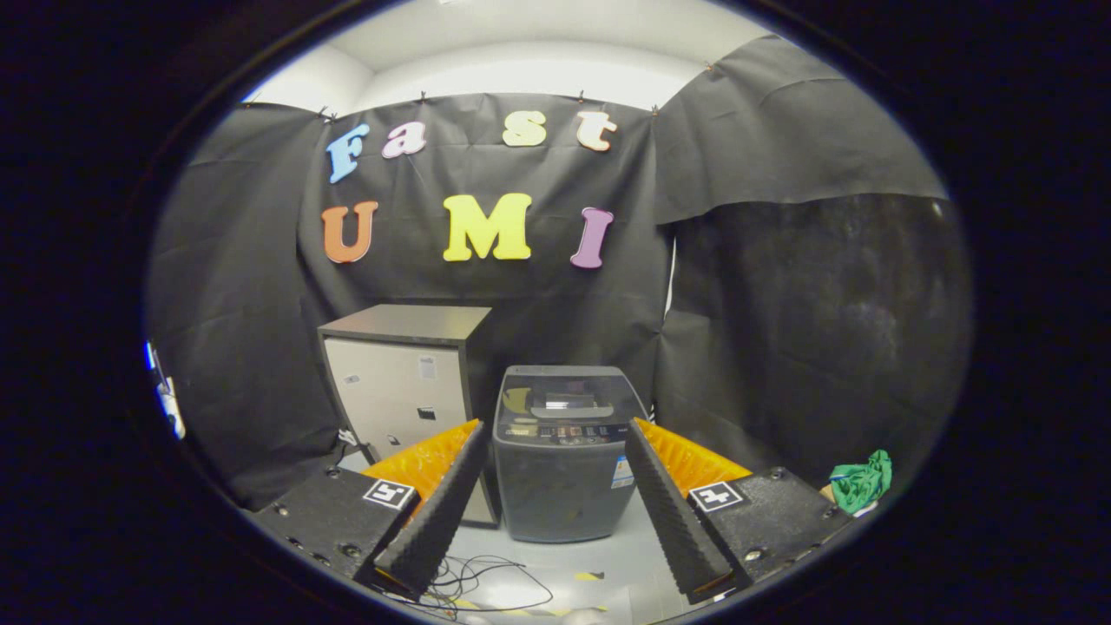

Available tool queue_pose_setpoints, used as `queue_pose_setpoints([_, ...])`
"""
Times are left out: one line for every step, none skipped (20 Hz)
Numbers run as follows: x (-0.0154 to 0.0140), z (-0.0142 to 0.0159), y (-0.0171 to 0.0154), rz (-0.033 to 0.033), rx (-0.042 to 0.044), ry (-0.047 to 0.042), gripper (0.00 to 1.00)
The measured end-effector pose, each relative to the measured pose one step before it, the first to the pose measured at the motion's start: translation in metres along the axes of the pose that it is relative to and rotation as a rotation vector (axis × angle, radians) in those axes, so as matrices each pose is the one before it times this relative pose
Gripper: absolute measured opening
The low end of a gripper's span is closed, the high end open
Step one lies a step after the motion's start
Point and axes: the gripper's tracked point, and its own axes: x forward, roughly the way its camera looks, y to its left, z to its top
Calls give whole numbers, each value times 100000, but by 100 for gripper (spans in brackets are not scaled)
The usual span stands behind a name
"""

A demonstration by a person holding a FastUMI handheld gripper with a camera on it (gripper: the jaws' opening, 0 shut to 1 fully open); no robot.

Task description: Put the clothes into the washing machine and then close the washing machine lid.

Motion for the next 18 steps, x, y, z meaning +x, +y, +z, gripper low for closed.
queue_pose_setpoints([-35,17,-49,-155,-374,-22,100])
queue_pose_setpoints([20,-67,-137,-208,-196,61,100])
queue_pose_setpoints([-158,56,80,86,180,-53,100])
queue_pose_setpoints([-128,140,27,75,117,-8,100])
queue_pose_setpoints([-119,-5,25,35,-65,-148,100])
queue_pose_setpoints([-57,71,-10,-122,-155,-42,100])
queue_pose_setpoints([31,-87,-55,-95,-339,-77,100])
queue_pose_setpoints([-91,-63,41,-46,-34,-130,100])
queue_pose_setpoints([47,-31,92,-279,258,-10,100])
queue_pose_setpoints([1,-162,-9,-178,329,450,100])
queue_pose_setpoints([-197,-309,-49,-146,378,468,100])
queue_pose_setpoints([-82,-14,24,165,293,-78,100])
queue_pose_setpoints([-62,72,60,-56,-195,-66,100])
queue_pose_setpoints([-83,46,-46,-333,-471,77,100])
queue_pose_setpoints([-40,57,27,30,-76,-236,100])
queue_pose_setpoints([-79,99,136,-40,51,-49,100])
queue_pose_setpoints([-126,-48,-17,-33,148,-57,100])
queue_pose_setpoints([-134,30,82,2,134,-60,100])
